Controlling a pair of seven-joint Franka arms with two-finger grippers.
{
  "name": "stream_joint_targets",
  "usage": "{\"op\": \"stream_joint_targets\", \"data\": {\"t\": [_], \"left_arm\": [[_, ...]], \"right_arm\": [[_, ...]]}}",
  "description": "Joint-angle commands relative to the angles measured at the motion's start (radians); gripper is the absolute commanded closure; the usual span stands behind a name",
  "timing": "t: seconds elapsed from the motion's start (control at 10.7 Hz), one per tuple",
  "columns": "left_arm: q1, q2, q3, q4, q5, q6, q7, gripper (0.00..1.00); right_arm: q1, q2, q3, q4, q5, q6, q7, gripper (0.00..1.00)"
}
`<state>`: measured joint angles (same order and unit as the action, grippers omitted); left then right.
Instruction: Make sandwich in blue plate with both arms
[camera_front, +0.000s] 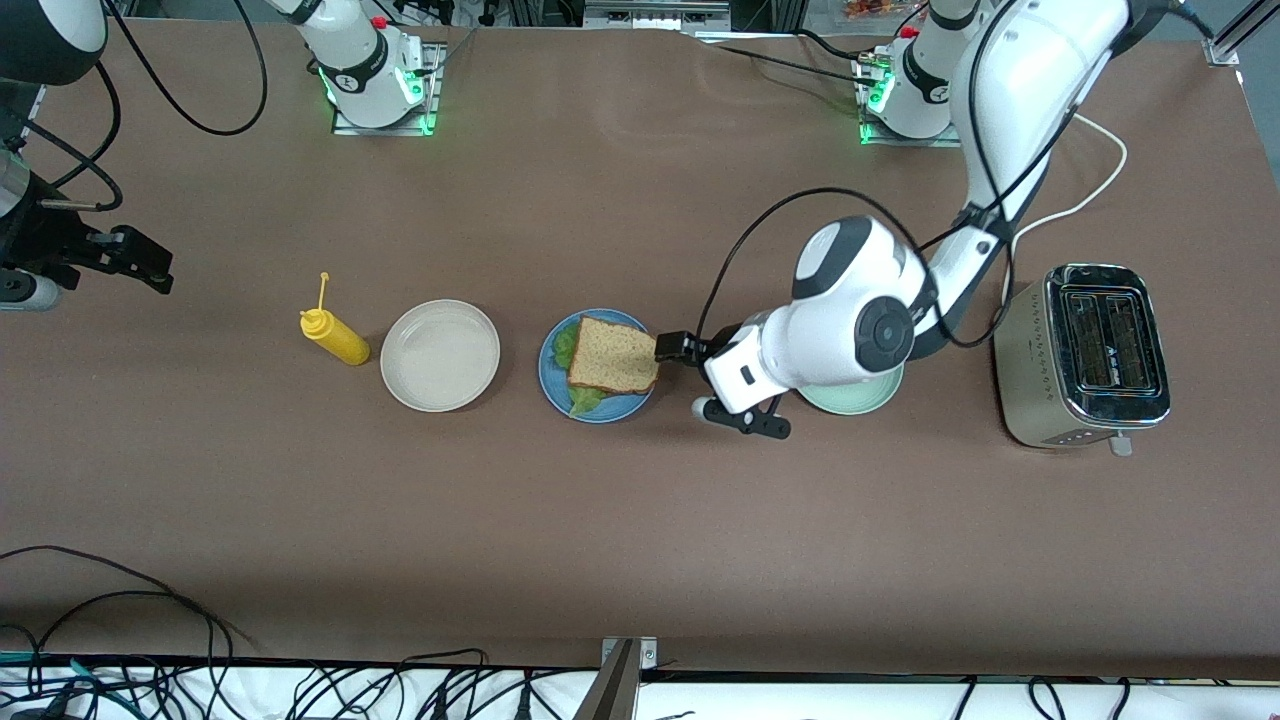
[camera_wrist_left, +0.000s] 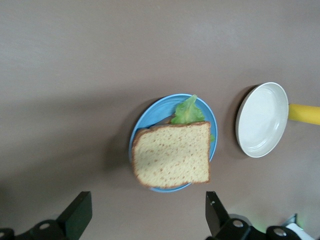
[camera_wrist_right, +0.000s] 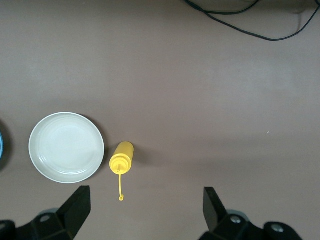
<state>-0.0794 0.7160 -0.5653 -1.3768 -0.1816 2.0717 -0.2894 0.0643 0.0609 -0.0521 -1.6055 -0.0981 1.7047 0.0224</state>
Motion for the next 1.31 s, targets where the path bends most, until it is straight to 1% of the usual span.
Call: {"op": "stream_joint_targets", "data": {"t": [0.0,0.19,0.28,0.37,0.47,0.56,0.65,0.84,0.93,1.12,1.21], "left_arm": [[-0.007,-0.16,0.053,-0.021,0.147,-0.131,-0.048,0.0],[-0.007,-0.249,0.082,-0.021,0.21,-0.241,-0.054,0.0],[-0.005,-0.294,0.111,-0.022,0.22,-0.286,-0.054,0.0],[-0.005,-0.337,0.149,-0.021,0.22,-0.333,-0.053,0.0],[-0.005,-0.381,0.186,-0.021,0.22,-0.384,-0.051,0.0],[-0.005,-0.42,0.215,-0.021,0.22,-0.433,-0.047,0.0],[-0.005,-0.452,0.235,-0.021,0.221,-0.467,-0.045,0.0],[-0.005,-0.501,0.277,-0.022,0.224,-0.511,-0.043,0.0],[-0.005,-0.524,0.291,-0.022,0.253,-0.527,-0.037,0.0],[-0.003,-0.549,0.317,-0.022,0.269,-0.551,-0.03,0.0],[-0.002,-0.556,0.327,-0.024,0.269,-0.565,0.022,0.0]], "right_arm": [[-0.006,0.007,0.003,0.021,-0.009,-0.013,-0.001,0.0],[-0.006,0.007,0.003,0.021,-0.008,-0.016,-0.004,0.0],[-0.006,0.005,0.003,0.021,-0.002,-0.016,-0.002,0.0],[-0.008,0.005,0.0,0.021,0.03,-0.019,-0.002,0.0],[-0.011,0.002,-0.02,0.018,0.079,-0.039,-0.002,0.0],[-0.011,0.002,-0.035,0.018,0.107,-0.048,-0.002,0.0],[-0.011,0.004,-0.035,0.018,0.109,-0.048,-0.002,0.0],[-0.011,0.004,-0.035,0.019,0.109,-0.048,-0.002,0.0],[-0.011,0.002,-0.035,0.019,0.109,-0.048,-0.002,0.0],[-0.011,0.002,-0.037,0.021,0.109,-0.048,-0.015,0.0],[-0.011,0.0,-0.037,0.022,0.107,-0.046,-0.019,0.0]]}}
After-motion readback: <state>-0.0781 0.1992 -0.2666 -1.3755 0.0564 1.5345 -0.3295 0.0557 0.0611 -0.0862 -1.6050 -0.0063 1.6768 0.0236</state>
